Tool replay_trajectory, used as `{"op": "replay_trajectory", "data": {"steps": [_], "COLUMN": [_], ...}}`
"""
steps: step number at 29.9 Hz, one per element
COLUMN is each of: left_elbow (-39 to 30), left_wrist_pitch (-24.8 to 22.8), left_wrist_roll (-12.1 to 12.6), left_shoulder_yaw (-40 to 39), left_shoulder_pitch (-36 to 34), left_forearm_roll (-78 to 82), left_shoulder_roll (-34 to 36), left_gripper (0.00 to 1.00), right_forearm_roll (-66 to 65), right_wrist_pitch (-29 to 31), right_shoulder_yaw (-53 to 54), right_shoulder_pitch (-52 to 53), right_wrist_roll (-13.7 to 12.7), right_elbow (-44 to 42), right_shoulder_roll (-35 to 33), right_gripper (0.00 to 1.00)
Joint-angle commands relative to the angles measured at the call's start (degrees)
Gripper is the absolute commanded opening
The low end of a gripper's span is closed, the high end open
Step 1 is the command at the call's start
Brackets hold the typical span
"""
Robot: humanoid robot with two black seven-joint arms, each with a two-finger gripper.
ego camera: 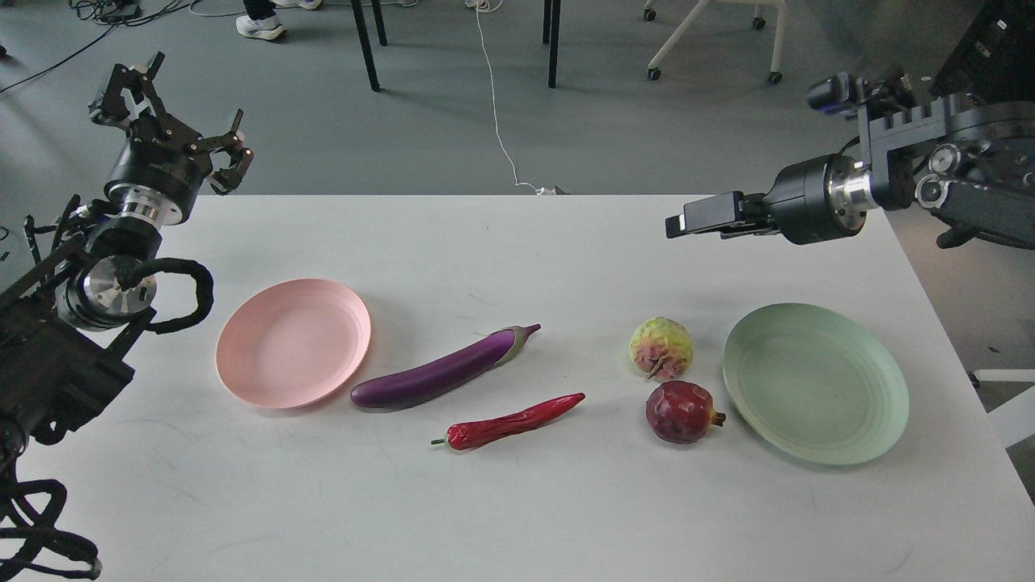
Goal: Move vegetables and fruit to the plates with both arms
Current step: 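Reach the right gripper toward the yellow-green fig beside the green plate, then grasp the fig and place it on the green plate with the right gripper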
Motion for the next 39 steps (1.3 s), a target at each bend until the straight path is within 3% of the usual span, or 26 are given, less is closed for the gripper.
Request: {"op": "replay_trajectory", "data": {"steps": [1, 8, 16, 23, 29, 39], "left_elbow": [0.0, 0.2, 0.3, 0.3, 0.3, 0.2], "left_wrist_pitch": [-0.5, -1.0, -1.5, -1.5, -1.5, -1.5], "left_wrist_roll": [0.0, -0.1, -0.1, -0.1, -0.3, -0.4], "left_shoulder_yaw": [0.0, 0.1, 0.1, 0.0, 0.0, 0.1], "left_shoulder_pitch": [0.1, 1.4, 2.2, 2.1, 2.2, 2.1], "left_forearm_roll": [0.0, 0.0, 0.0, 0.0, 0.0, 0.0], "left_shoulder_roll": [0.3, 0.8, 1.0, 1.3, 1.5, 2.8], "left_gripper": [0.98, 0.98, 0.98, 0.98, 0.98, 0.98], "right_forearm_roll": [-1.8, -1.8, -2.3, -7.0, -6.9, -8.2], "right_wrist_pitch": [-1.4, -8.3, -8.2, -8.2, -8.2, -8.3], "right_shoulder_yaw": [-6.5, -18.3, -18.9, -22.5, -21.9, -18.6], "right_shoulder_pitch": [0.1, -3.8, -7.2, -6.9, -6.2, 2.3], "right_wrist_roll": [0.1, 1.2, 1.2, 1.2, 1.2, 1.1], "right_elbow": [-3.2, -11.6, -13.5, -12.5, -10.9, -2.7], "right_shoulder_roll": [8.1, 21.8, 25.9, 23.8, 22.4, 6.4], "right_gripper": [0.97, 0.93, 0.92, 0.78, 0.55, 0.55]}}
